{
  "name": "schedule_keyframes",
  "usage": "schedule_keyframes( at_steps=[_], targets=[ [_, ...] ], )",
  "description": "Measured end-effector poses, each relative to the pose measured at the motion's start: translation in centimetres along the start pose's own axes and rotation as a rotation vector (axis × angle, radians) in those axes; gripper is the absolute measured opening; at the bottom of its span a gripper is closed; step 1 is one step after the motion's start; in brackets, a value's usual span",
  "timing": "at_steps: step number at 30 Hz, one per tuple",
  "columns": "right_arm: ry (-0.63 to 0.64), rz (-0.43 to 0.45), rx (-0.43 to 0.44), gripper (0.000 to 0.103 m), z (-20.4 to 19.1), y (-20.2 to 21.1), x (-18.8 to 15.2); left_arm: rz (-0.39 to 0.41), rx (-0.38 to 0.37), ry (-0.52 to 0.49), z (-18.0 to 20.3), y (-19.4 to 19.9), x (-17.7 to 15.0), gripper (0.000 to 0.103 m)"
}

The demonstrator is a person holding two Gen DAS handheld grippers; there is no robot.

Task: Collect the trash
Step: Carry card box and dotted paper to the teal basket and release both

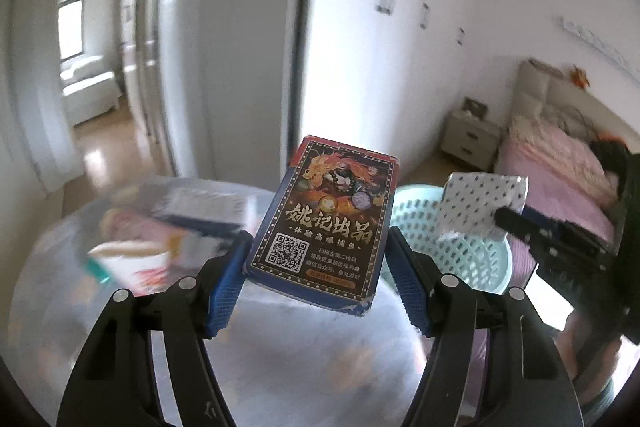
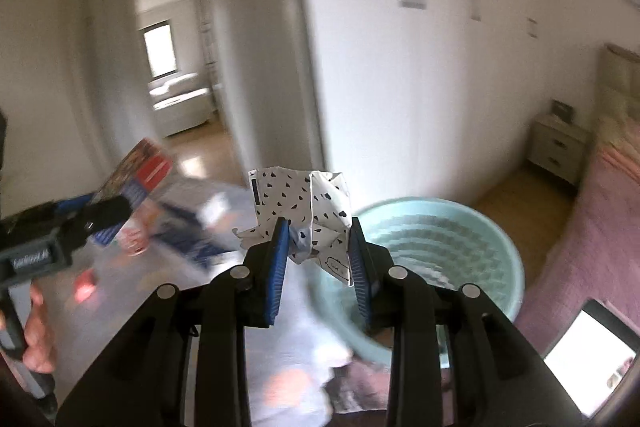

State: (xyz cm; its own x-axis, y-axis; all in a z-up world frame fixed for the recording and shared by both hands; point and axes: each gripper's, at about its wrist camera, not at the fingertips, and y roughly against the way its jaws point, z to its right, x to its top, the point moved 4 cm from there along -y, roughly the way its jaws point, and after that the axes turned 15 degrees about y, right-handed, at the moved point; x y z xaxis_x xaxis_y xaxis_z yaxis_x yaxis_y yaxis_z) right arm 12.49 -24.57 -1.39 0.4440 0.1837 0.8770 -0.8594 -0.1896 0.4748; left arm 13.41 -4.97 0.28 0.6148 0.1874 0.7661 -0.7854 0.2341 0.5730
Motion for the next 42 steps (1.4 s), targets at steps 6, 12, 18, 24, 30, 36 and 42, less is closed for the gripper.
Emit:
schedule_keyframes(
  at_steps=[6,12,18,24,30,36,42],
  targets=[
    [-0.164,-0.078,-0.106,0.027,7.2,-1.8,-2.4,-0.096,-0.08,-0.037,4.9,-5.4,-0.7,0.065],
    [-0.286,-0.207,-0.162,0.027,11.1,-4.1,-5.7,-0.227,-0.108,-0.025,7.5,-11.7,-2.7,0.066],
    [-0.321,-0.273,-0.182,0.031,12.5,-5.8,-7.7,-0.298,-0.092,-0.019,8.2,-15.9,-4.5,0.067],
    [-0.341,-0.283,-0.169,0.048,12.8,-6.5,-7.7,-0.293,-0.105,0.005,8.9,-16.5,-4.5,0.073],
    [-0.334,-0.262,-0.161,0.049,12.3,-5.8,-7.2,-0.255,-0.131,0.018,8.7,-14.1,-3.9,0.073],
    [-0.319,-0.251,-0.15,0.054,11.7,-5.2,-6.4,-0.216,-0.156,0.024,8.4,-11.6,-3.4,0.073],
    [-0.28,-0.205,-0.11,0.055,9.3,-3.6,-4.8,-0.146,-0.155,0.021,7.5,-7.7,-2.9,0.073]
  ],
)
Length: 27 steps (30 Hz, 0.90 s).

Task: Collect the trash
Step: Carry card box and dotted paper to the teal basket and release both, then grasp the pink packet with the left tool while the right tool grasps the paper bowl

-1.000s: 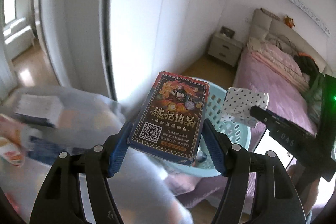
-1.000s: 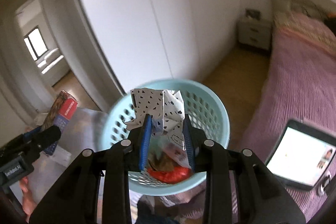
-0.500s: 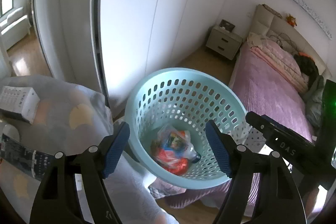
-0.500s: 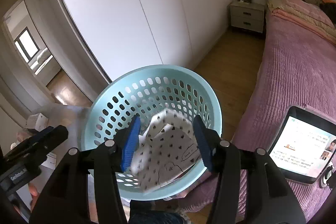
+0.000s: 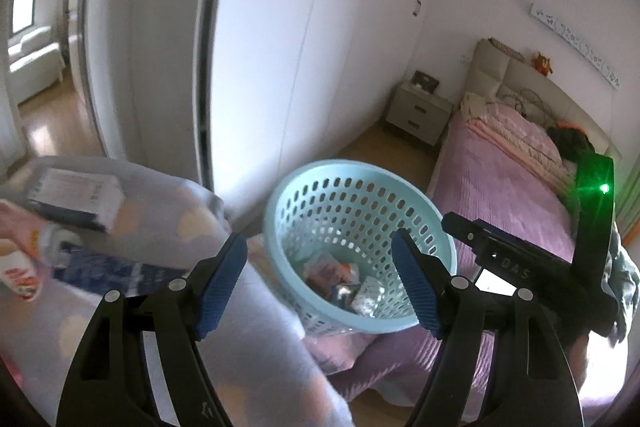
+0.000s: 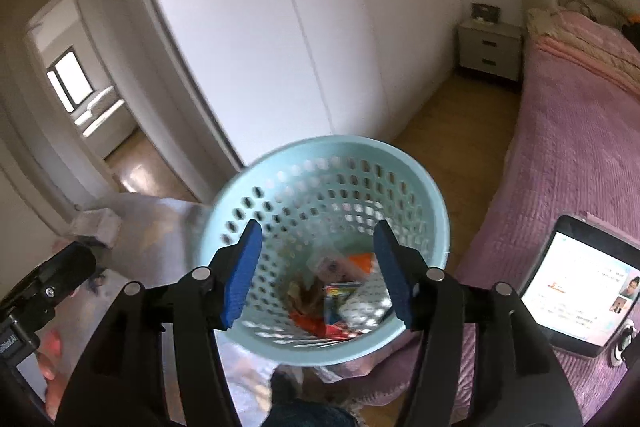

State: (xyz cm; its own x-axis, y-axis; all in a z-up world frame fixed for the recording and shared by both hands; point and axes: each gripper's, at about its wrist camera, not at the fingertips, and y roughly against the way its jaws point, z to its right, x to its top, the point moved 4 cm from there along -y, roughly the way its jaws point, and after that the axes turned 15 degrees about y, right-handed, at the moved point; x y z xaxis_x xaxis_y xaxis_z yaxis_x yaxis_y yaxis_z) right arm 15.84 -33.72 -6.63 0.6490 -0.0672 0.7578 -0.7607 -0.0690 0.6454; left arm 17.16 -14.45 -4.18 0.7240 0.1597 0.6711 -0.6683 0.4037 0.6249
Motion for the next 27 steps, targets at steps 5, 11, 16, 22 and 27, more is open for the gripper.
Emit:
schedule_keyframes(
  at_steps=[5,11,16,22,27],
  targets=[
    [0.058,0.06,0.046,0.059,-3.2,2.3,0.8,0.088,0.015,0.022,-2.0,5.3,0.0,0.073],
    [0.15,0.094,0.122,0.062,-9.0,3.7,1.1,0.184,0.067,0.118,-6.9,11.8,0.1,0.073],
    [0.221,0.079,0.196,0.064,-14.0,3.3,0.6,0.252,0.212,0.243,-13.5,16.5,-0.4,0.073],
    [0.314,0.05,0.27,0.065,-20.3,2.2,-0.1,0.277,0.392,0.434,-22.5,20.7,-2.6,0.077],
    [0.405,0.069,0.324,0.065,-25.6,1.7,-0.2,0.26,0.442,0.627,-28.6,22.0,-5.0,0.079]
  ],
)
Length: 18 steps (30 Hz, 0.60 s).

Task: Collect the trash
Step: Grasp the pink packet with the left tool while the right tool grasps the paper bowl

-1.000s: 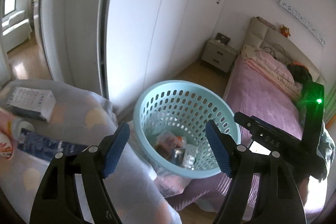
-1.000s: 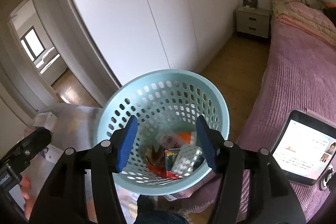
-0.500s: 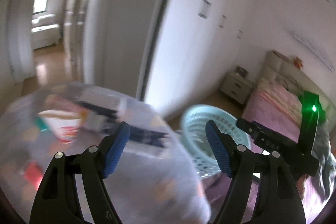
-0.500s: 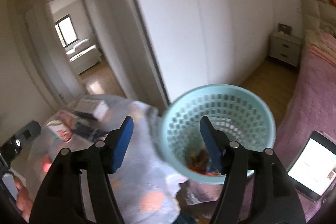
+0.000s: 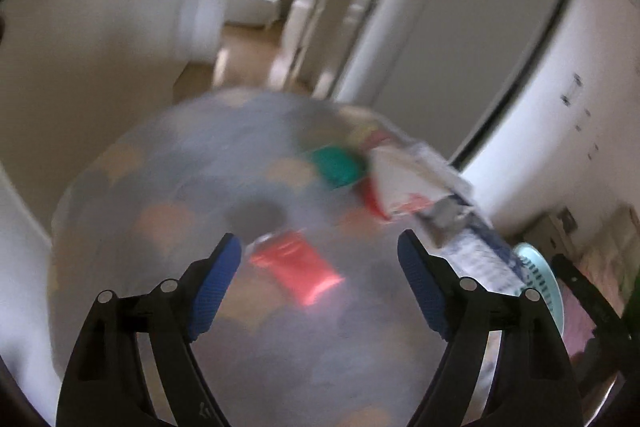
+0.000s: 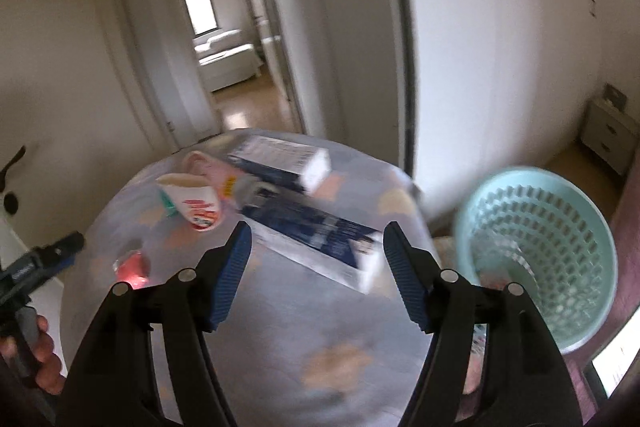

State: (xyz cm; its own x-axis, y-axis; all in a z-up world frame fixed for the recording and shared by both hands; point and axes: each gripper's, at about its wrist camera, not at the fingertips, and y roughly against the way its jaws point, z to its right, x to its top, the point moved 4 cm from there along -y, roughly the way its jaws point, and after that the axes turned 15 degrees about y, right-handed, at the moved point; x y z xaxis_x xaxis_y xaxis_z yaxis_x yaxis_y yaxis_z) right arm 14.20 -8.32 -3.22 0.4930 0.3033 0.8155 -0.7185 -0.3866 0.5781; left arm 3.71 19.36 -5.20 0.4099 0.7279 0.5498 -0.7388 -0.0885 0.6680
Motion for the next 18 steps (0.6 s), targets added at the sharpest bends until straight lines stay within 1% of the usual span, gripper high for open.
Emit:
schedule_keyframes(
  at_steps=[2,6,10,13,15,18],
  targets=[
    [0.027,0.005,0.015,0.065,-1.2,-0.8,0.5,-0.04,0.006,0.039,-1.1,-1.0,-0.1,0.079],
    [0.074,-0.001,0.071,0.065,-3.7,-2.9,1.8,-0.092,0.031,0.078,-1.8,-2.9,-0.8,0.079],
    [0.1,-0.015,0.121,0.065,-5.0,-4.8,3.1,-0.134,0.061,0.088,-1.3,-5.0,-1.2,0.079],
    [0.116,-0.03,0.143,0.065,-5.7,-6.2,4.1,-0.112,0.108,0.075,-0.9,-6.0,-1.8,0.079],
    [0.136,-0.036,0.151,0.065,-6.2,-7.0,4.7,-0.093,0.168,0.046,-0.8,-6.8,-2.1,0.08],
    [0.179,-0.052,0.186,0.065,-7.3,-8.2,5.4,-0.066,0.217,-0.015,-0.3,-7.3,-2.3,0.079]
  ],
)
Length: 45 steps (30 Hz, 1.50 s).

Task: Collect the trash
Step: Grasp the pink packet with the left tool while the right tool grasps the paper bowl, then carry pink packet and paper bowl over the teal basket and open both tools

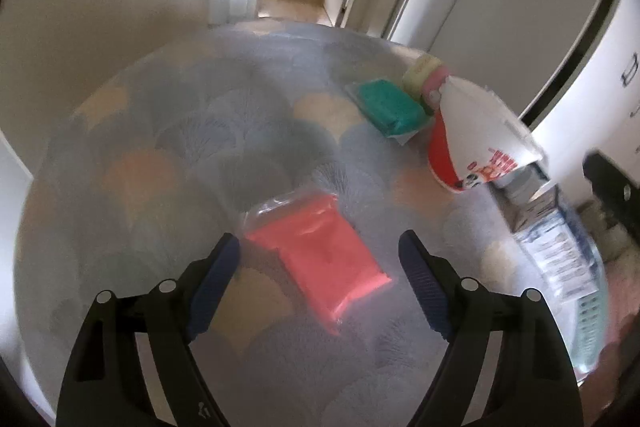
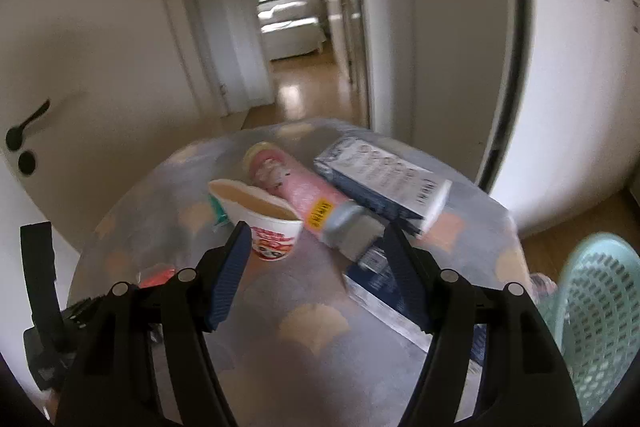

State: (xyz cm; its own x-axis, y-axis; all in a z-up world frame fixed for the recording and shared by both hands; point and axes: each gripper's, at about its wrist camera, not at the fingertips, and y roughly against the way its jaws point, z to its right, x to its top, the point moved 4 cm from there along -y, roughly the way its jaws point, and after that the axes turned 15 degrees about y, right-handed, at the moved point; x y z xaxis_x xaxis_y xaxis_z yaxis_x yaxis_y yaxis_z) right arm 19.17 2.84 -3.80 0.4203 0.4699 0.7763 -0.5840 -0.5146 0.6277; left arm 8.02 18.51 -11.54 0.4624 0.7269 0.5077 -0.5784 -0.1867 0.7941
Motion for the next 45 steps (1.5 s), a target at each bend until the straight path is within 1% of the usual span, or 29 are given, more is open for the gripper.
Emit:
schedule_keyframes(
  at_steps=[2,3,4,5,6,7,8,9,12,16,18,20,21,22,23,24,28,29,31,35,41,45],
  targets=[
    [0.036,-0.013,0.001,0.065,-0.5,-1.1,0.5,0.012,0.016,-0.026,0.3,-0.1,-0.2,0.077],
    [0.061,-0.022,0.001,0.065,-0.9,-1.7,0.8,0.021,0.024,-0.038,0.2,0.0,-0.2,0.071],
    [0.082,-0.033,-0.001,0.065,-1.3,-2.2,0.9,0.032,0.034,-0.054,0.1,0.1,-0.2,0.06],
    [0.1,-0.04,-0.003,0.066,-1.6,-2.6,1.1,0.038,0.04,-0.073,0.2,0.1,-0.2,0.06],
    [0.121,-0.044,0.002,0.067,-2.0,-3.1,1.3,0.035,0.031,-0.078,0.2,0.2,-0.2,0.058],
    [0.139,-0.044,0.008,0.07,-2.3,-3.4,1.4,0.033,0.022,-0.08,0.1,0.4,-0.1,0.05],
    [0.149,-0.042,0.01,0.073,-2.5,-3.6,1.4,0.031,0.011,-0.085,0.0,0.5,0.0,0.035],
    [0.163,-0.041,0.009,0.074,-2.7,-4.0,1.7,0.027,0.007,-0.093,-0.1,0.5,0.1,0.037],
    [0.196,-0.051,0.007,0.075,-3.1,-5.0,2.2,0.013,-0.03,-0.092,-0.3,0.8,0.6,0.037],
    [0.251,-0.069,0.012,0.075,-3.7,-6.5,2.7,0.017,-0.055,-0.12,-1.1,0.8,0.7,0.037],
    [0.274,-0.088,0.014,0.073,-4.2,-7.0,2.7,0.012,-0.079,-0.124,-1.6,1.0,0.6,0.037],
    [0.296,-0.108,0.014,0.048,-4.6,-7.3,2.5,0.014,-0.085,-0.134,-1.8,1.2,0.5,0.037],
    [0.302,-0.124,0.026,0.044,-4.8,-7.4,2.3,0.015,-0.089,-0.136,-1.9,1.1,0.6,0.037],
    [0.304,-0.129,0.034,0.036,-5.0,-7.4,2.0,0.013,-0.097,-0.137,-2.0,1.1,0.6,0.037],
    [0.303,-0.132,0.049,0.03,-5.2,-7.3,1.8,0.01,-0.106,-0.135,-2.1,1.2,0.5,0.037],
    [0.294,-0.135,0.08,0.029,-5.4,-7.2,1.5,0.007,-0.11,-0.135,-2.2,1.2,0.5,0.037],
    [0.259,-0.141,0.075,0.026,-5.6,-7.3,1.3,0.006,-0.123,-0.135,-2.4,1.2,0.6,0.037],
    [0.244,-0.14,0.087,0.023,-5.5,-6.9,1.1,0.004,-0.131,-0.135,-2.4,1.3,0.6,0.037],
    [0.215,-0.13,0.105,0.021,-5.5,-6.2,0.8,0.01,-0.155,-0.136,-2.5,2.0,0.6,0.036],
    [0.185,-0.091,0.104,0.02,-5.4,-3.9,0.6,0.036,-0.201,-0.159,-1.6,3.8,0.7,0.036],
    [0.145,-0.012,0.054,0.02,-4.3,1.1,0.6,0.071,-0.292,-0.203,0.5,6.8,0.1,0.036],
    [0.102,0.032,-0.012,0.02,-2.3,4.6,-0.1,0.089,-0.331,-0.246,2.7,8.4,-0.5,0.036]
  ],
)
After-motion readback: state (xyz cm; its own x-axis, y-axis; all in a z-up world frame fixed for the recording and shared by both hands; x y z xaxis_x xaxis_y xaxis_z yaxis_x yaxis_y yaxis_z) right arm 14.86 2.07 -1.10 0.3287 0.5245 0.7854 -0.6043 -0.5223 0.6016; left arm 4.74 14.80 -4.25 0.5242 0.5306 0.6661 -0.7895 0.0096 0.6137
